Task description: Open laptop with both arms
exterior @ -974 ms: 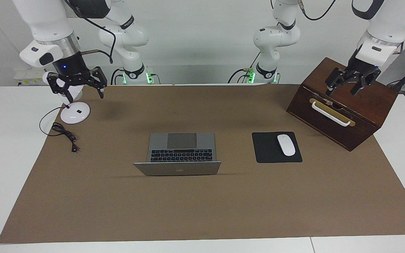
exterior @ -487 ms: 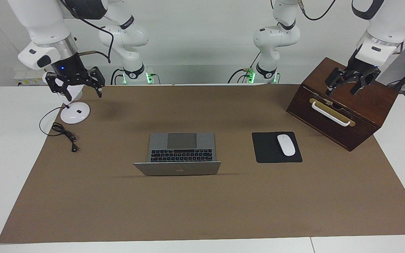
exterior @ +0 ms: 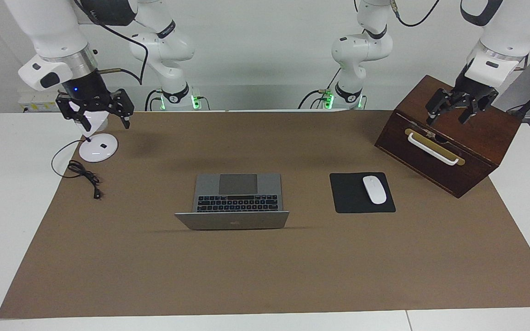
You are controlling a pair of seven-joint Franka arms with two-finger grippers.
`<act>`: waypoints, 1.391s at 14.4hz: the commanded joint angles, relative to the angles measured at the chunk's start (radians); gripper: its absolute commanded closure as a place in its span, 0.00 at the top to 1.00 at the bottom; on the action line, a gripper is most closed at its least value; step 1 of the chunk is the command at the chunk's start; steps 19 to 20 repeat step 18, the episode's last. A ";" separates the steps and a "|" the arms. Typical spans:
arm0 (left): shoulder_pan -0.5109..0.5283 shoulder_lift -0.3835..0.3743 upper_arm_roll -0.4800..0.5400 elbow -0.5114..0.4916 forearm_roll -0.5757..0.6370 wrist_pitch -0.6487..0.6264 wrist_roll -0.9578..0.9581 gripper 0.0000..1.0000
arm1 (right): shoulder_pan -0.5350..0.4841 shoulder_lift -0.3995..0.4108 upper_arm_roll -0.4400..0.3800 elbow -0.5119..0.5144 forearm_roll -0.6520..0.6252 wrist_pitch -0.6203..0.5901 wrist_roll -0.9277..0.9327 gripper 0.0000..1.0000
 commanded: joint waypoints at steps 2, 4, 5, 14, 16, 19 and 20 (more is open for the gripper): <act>-0.006 -0.012 -0.002 -0.010 0.031 -0.020 0.000 1.00 | -0.022 -0.018 0.011 -0.011 -0.014 -0.027 0.011 1.00; -0.007 -0.014 -0.005 -0.010 0.031 -0.018 0.001 1.00 | -0.023 -0.019 0.011 -0.011 -0.014 -0.029 0.012 1.00; -0.007 -0.012 -0.006 -0.010 0.031 -0.017 0.001 1.00 | -0.023 -0.021 0.011 -0.011 -0.014 -0.029 0.012 1.00; -0.007 -0.014 -0.007 -0.010 0.031 -0.009 0.001 1.00 | -0.035 -0.024 0.011 -0.013 -0.012 -0.032 0.014 1.00; -0.006 -0.014 -0.007 -0.012 0.031 -0.008 0.001 1.00 | -0.035 -0.024 0.013 -0.014 -0.012 -0.032 0.014 1.00; -0.006 -0.014 -0.007 -0.012 0.031 -0.008 0.001 1.00 | -0.035 -0.024 0.013 -0.014 -0.012 -0.032 0.014 1.00; -0.006 -0.014 -0.007 -0.012 0.031 -0.008 0.001 1.00 | -0.035 -0.024 0.013 -0.014 -0.012 -0.032 0.014 1.00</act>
